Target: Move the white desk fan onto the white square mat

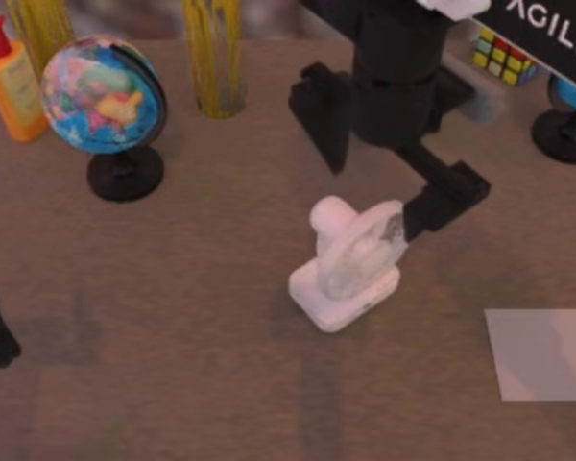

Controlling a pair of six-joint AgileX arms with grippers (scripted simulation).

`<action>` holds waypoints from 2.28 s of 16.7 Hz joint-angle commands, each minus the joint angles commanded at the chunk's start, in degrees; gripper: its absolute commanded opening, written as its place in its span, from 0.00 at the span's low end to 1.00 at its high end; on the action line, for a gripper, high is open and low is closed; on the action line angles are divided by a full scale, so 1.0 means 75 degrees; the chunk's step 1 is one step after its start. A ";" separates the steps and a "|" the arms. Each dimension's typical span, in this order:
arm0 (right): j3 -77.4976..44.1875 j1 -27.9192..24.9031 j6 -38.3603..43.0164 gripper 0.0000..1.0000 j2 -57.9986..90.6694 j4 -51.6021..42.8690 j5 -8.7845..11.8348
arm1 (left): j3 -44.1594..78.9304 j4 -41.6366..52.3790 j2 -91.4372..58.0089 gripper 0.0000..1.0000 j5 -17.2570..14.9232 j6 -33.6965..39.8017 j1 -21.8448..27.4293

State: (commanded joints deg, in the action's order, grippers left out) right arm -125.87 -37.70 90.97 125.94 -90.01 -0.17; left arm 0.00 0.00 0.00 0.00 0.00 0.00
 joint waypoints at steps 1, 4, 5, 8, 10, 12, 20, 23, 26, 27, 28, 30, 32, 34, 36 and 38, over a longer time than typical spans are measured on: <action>0.0000 0.0000 0.0000 1.00 0.0000 0.0000 0.0000 | 0.0000 0.0000 0.0000 1.00 0.0000 0.0000 0.0000; 0.0000 0.0000 0.0000 1.00 0.0000 0.0000 0.0000 | 0.0000 0.0000 0.0000 1.00 0.0000 0.0000 0.0000; 0.0017 0.0039 -0.0009 1.00 -0.0015 0.0016 -0.0009 | 0.0000 0.0000 0.0000 1.00 0.0000 0.0000 0.0000; 0.0332 0.0021 -0.0025 1.00 -0.0056 0.0291 0.0001 | 0.0000 0.0000 0.0000 1.00 0.0000 0.0000 0.0000; 0.0841 0.0017 -0.0019 1.00 -0.0126 0.0717 0.0001 | 0.0000 0.0000 0.0000 1.00 0.0000 0.0000 0.0000; 0.1406 0.0005 -0.0008 1.00 -0.0194 0.1194 0.0002 | 0.0000 0.0000 0.0000 1.00 0.0000 0.0000 0.0000; 0.1930 -0.0014 0.0011 0.92 -0.0253 0.1677 0.0002 | 0.0000 0.0000 0.0000 1.00 0.0000 0.0000 0.0000; 0.1930 -0.0014 0.0011 0.70 -0.0253 0.1677 0.0002 | 0.0000 0.0000 0.0000 1.00 0.0000 0.0000 0.0000; 0.1930 -0.0014 0.0011 0.47 -0.0253 0.1677 0.0002 | 0.0000 0.0000 0.0000 1.00 0.0000 0.0000 0.0000; 0.1930 -0.0014 0.0011 0.40 -0.0253 0.1677 0.0002 | 0.0000 0.0000 0.0000 1.00 0.0000 0.0000 0.0000; 0.1930 -0.0014 0.0011 0.32 -0.0253 0.1677 0.0002 | 0.0000 0.0000 0.0000 1.00 0.0000 0.0000 0.0000; 0.1930 -0.0014 0.0011 0.17 -0.0253 0.1677 0.0002 | 0.0000 0.0000 0.0000 1.00 0.0000 0.0000 0.0000; 0.1930 -0.0014 0.0011 0.02 -0.0253 0.1677 0.0002 | 0.0000 0.0000 0.0000 1.00 0.0000 0.0000 0.0000; 0.1930 -0.0014 0.0011 0.00 -0.0253 0.1677 0.0002 | 0.0000 0.0000 0.0000 1.00 0.0000 0.0000 0.0000; 0.1930 -0.0014 0.0011 0.00 -0.0253 0.1677 0.0002 | 0.0000 0.0000 0.0000 1.00 0.0000 0.0000 0.0000; 0.1930 -0.0014 0.0011 0.00 -0.0253 0.1677 0.0002 | 0.0000 0.0000 0.0000 1.00 0.0000 0.0000 0.0000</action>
State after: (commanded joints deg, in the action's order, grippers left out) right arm -111.39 -37.80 91.04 124.04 -77.43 -0.15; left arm 0.00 0.00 0.00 0.00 0.00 0.00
